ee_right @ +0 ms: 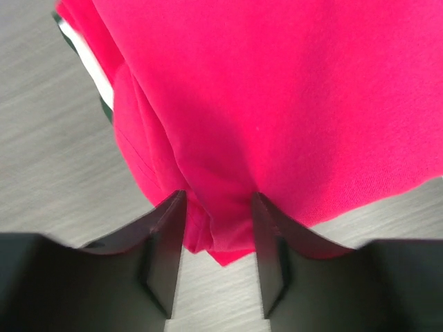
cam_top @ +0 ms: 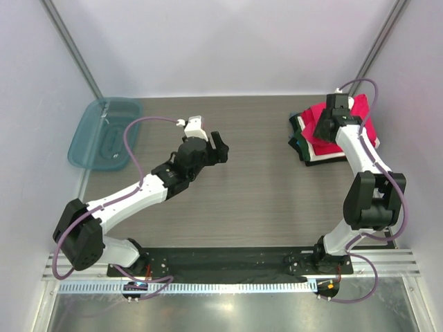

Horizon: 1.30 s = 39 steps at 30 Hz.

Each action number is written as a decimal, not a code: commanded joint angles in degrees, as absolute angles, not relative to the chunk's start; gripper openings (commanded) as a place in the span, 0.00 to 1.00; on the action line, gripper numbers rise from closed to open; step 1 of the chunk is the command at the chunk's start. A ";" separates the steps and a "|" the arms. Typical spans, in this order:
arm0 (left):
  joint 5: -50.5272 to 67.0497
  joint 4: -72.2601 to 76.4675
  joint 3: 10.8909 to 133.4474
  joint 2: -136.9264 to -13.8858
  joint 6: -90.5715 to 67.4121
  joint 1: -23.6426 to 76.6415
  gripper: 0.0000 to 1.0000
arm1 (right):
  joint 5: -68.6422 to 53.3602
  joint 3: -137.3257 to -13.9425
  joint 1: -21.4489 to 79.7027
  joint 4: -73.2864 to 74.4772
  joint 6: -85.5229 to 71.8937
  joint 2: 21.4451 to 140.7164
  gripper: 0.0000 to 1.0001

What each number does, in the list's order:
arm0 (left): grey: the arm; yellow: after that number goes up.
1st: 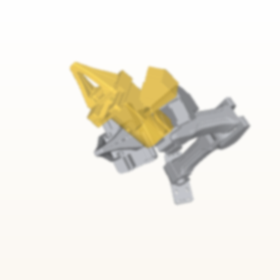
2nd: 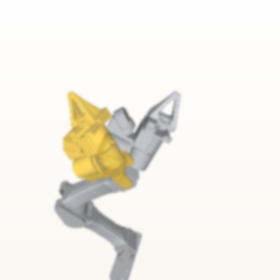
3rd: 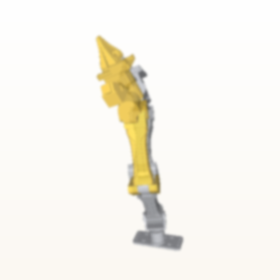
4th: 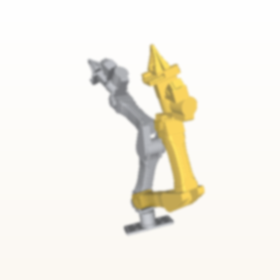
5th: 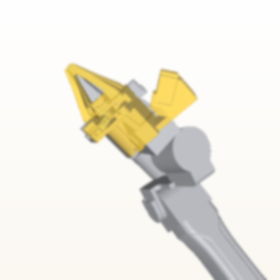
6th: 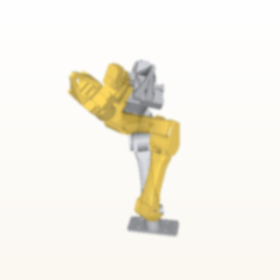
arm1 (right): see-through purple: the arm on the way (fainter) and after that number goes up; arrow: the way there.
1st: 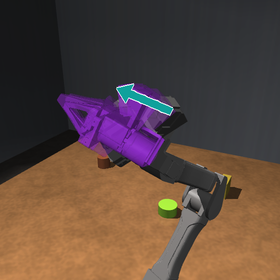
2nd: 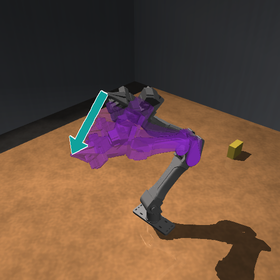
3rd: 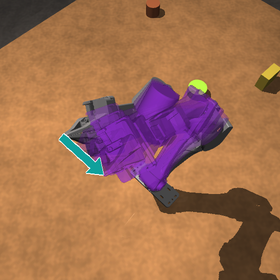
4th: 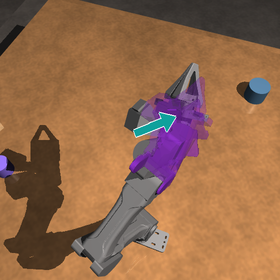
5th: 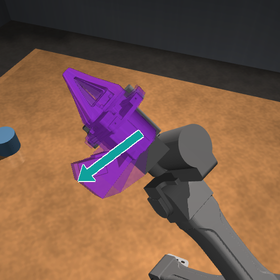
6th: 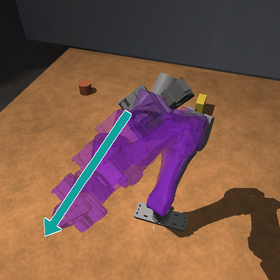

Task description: Fold and stack the t-shirts

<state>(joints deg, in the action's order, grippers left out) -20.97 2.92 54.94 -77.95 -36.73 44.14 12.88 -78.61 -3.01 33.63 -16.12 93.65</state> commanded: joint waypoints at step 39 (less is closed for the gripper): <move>-29.36 0.18 35.87 -60.48 -37.52 38.77 0.99 | 7.72 -43.61 18.70 1.34 -24.26 64.16 0.86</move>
